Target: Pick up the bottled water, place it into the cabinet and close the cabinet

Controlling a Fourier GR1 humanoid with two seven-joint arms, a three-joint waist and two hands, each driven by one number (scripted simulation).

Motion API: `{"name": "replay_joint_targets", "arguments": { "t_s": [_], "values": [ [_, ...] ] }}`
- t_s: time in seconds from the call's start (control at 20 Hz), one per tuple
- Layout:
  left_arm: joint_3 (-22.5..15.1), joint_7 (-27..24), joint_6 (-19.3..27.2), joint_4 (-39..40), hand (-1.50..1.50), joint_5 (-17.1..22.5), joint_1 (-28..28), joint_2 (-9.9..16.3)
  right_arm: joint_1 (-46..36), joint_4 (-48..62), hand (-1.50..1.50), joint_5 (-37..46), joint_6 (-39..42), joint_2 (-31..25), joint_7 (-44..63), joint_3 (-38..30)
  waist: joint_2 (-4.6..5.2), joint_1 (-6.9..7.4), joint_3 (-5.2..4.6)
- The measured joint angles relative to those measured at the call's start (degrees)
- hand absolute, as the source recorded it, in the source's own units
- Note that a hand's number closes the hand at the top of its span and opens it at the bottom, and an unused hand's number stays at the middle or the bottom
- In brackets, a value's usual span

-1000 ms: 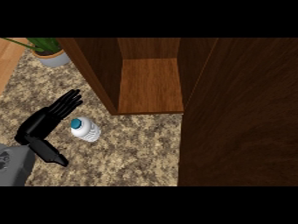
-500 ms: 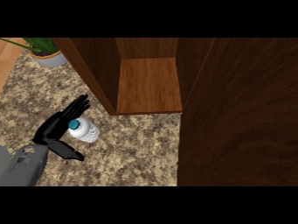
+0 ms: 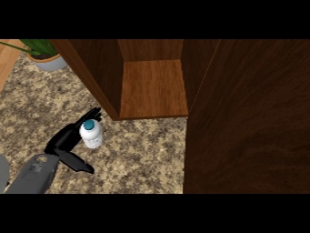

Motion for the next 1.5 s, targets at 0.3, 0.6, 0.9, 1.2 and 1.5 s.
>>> {"name": "replay_joint_targets", "arguments": {
  "t_s": [0.3,0.6,0.9,1.2,1.5],
  "values": [
    [0.6,-2.4,0.8,3.7,1.50,1.6,-1.8,-1.4,0.8,0.3,-1.50,0.2,-0.1,0.2,-1.1,-0.1,-0.04,0.32,0.10],
    [1.6,-2.0,-0.7,7.0,1.50,4.1,-3.5,-2.3,1.6,0.2,-1.50,0.3,0.4,-0.3,-1.9,-0.2,0.11,0.30,0.01],
    [1.3,-2.6,-1.0,8.3,1.50,5.0,-4.1,-3.4,1.9,0.6,-1.50,0.5,0.3,-0.1,-2.6,-0.3,0.07,0.62,-0.01],
    [8.6,-8.4,10.9,6.1,1.50,11.9,0.2,-8.2,2.8,0.7,-1.50,0.6,-0.3,0.5,-3.3,-0.8,-0.62,2.33,0.19],
    [9.5,-10.1,16.8,1.6,1.50,16.8,3.5,-12.5,2.2,0.4,-1.50,0.5,-0.5,0.2,-1.5,-1.3,-0.79,3.00,0.28]
  ]
}}
